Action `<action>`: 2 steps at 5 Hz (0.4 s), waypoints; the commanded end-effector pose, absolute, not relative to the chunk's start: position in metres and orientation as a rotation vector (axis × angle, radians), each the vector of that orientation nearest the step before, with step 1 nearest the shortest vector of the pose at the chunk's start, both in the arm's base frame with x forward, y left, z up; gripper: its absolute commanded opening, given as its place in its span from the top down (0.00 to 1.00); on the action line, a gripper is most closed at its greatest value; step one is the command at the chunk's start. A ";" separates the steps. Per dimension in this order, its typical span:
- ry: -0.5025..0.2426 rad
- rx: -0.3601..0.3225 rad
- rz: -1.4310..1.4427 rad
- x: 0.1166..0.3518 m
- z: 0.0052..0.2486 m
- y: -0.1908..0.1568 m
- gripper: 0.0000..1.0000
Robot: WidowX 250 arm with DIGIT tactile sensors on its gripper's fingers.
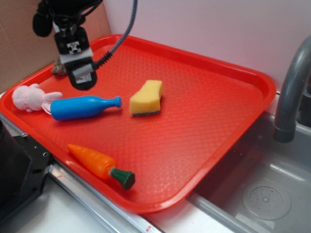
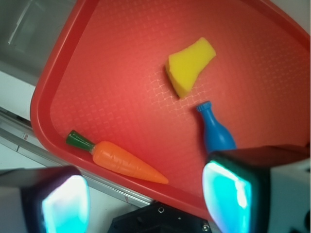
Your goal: Grab the carrot.
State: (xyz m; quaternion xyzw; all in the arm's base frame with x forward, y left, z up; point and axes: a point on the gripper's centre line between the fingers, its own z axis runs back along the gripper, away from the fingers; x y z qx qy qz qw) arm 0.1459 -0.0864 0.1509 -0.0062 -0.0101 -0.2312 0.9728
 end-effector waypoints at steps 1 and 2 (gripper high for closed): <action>-0.110 0.034 -0.911 0.116 0.116 -0.096 0.00; -0.130 -0.019 -1.024 0.113 0.088 -0.100 0.00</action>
